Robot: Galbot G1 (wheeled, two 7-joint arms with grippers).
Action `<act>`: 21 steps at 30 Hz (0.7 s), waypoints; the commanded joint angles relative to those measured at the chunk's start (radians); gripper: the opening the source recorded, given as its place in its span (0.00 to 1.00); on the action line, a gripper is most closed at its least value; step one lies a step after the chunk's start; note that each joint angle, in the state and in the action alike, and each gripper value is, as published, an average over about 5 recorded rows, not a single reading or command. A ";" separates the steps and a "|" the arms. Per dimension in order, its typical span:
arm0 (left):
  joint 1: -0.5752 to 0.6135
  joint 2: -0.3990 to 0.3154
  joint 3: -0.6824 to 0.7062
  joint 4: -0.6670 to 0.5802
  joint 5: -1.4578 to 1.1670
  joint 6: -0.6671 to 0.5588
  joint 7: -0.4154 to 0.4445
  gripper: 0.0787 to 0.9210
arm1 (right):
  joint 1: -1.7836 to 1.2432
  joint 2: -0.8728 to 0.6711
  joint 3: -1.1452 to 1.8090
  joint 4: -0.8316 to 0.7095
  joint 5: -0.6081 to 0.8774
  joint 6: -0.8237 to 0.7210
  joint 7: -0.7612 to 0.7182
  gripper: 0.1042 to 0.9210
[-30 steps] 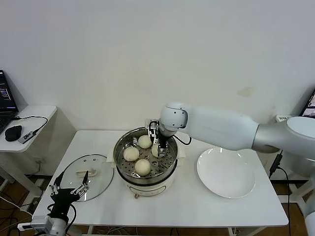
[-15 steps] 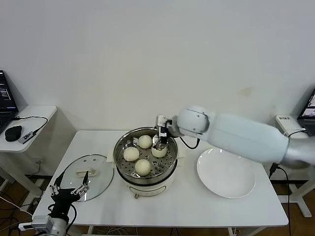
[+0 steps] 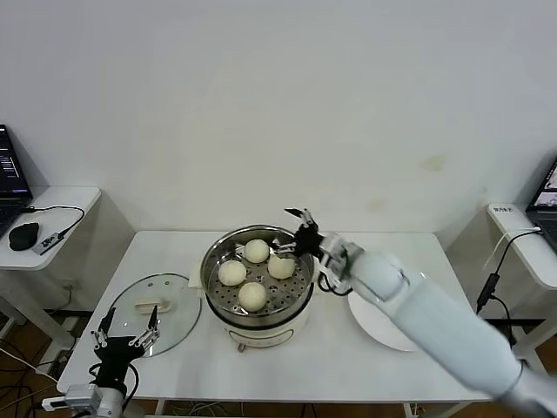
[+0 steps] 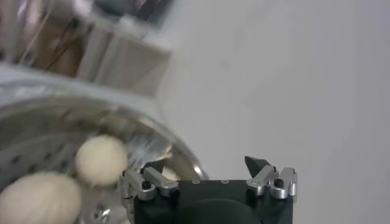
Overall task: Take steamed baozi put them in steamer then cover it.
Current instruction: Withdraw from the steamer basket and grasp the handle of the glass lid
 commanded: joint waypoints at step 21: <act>-0.133 0.270 0.001 0.449 1.366 -0.099 -0.022 0.88 | -1.002 0.462 1.061 0.228 -0.231 0.324 -0.004 0.88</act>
